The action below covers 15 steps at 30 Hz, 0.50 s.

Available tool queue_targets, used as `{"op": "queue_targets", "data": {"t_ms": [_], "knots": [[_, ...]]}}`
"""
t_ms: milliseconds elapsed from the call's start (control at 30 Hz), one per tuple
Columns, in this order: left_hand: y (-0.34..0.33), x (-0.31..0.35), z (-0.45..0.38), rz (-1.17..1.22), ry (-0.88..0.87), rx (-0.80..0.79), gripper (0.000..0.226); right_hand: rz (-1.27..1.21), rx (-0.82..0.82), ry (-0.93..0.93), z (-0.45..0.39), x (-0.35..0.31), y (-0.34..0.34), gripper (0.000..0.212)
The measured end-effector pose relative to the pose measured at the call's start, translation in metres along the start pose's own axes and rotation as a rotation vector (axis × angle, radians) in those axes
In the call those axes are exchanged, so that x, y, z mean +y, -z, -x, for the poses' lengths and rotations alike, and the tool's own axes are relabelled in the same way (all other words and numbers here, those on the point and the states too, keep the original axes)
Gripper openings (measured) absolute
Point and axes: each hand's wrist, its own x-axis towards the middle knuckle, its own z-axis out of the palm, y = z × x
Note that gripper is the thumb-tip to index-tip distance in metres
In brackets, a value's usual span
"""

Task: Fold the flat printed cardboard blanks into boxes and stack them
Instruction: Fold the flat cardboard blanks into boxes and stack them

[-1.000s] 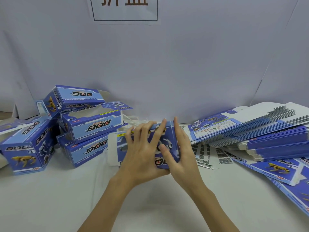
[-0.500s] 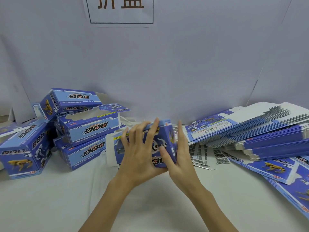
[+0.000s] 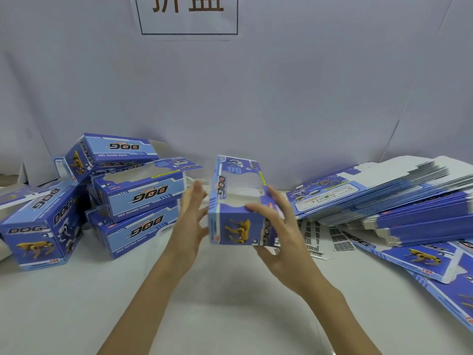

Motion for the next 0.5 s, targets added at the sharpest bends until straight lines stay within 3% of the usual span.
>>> {"op": "queue_targets", "data": {"t_ms": [100, 267, 433, 500], "knots": [[0.012, -0.005, -0.011, 0.076, 0.116, 0.115, 0.055, -0.089, -0.120, -0.046, 0.004, -0.010, -0.012, 0.078], [0.015, -0.007, -0.013, 0.130, 0.070, -0.120, 0.071, -0.493, 0.202, -0.354, -0.009, -0.020, -0.013, 0.070], [0.005, -0.018, -0.004, -0.160, -0.113, -0.498, 0.094, -0.667, 0.244, -0.388, -0.009, -0.012, 0.007, 0.077], [0.000, -0.017, 0.001, -0.260, -0.186, -0.421, 0.090, -0.642, 0.276, -0.362, -0.008, -0.013, 0.011, 0.075]]}}
